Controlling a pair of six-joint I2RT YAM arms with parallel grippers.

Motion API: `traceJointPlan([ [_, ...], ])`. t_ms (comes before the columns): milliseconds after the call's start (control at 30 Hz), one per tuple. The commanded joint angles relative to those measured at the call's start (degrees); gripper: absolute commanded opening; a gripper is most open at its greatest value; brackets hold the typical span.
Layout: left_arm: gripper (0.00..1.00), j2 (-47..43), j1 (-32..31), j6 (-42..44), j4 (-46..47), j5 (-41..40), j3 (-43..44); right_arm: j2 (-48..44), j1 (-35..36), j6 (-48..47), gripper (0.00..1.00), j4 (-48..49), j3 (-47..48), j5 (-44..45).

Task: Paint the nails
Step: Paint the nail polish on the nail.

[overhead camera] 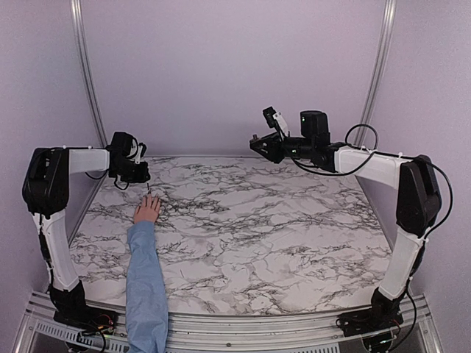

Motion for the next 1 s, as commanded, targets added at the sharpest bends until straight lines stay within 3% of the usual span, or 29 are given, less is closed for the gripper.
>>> traceJointPlan([
  [0,0.0,0.94,-0.31,0.44,-1.09,0.89,0.2,-2.22,-0.68,-0.53,0.0,0.46,0.76,-0.16],
  [967,0.0,3.69,-0.31,0.21,-1.22,-0.27,1.62,-1.79,-0.67,-0.57,0.0,-0.1,1.48,0.09],
])
